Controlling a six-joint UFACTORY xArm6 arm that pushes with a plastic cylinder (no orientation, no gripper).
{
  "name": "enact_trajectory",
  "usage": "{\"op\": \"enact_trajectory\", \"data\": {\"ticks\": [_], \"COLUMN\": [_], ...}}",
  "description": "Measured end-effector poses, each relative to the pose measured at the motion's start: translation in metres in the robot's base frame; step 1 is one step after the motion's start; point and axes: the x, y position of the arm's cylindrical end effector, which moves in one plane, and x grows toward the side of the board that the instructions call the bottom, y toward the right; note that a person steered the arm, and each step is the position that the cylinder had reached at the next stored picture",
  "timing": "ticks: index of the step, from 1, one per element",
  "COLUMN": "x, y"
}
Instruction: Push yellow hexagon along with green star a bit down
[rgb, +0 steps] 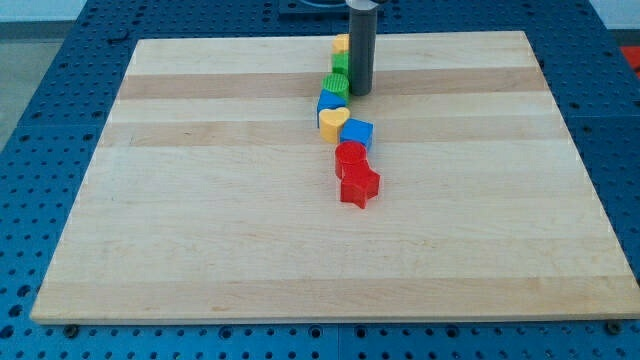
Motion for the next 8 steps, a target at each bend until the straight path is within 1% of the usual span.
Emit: {"op": "enact_trajectory", "data": {"ticks": [2, 3, 5, 6, 7, 8], "x": [-0.028, -0.042, -0.08, -0.106, -0.117, -0.117], "y": [0.032, 0.024, 0.037, 0.033, 0.023, 0.008]}}
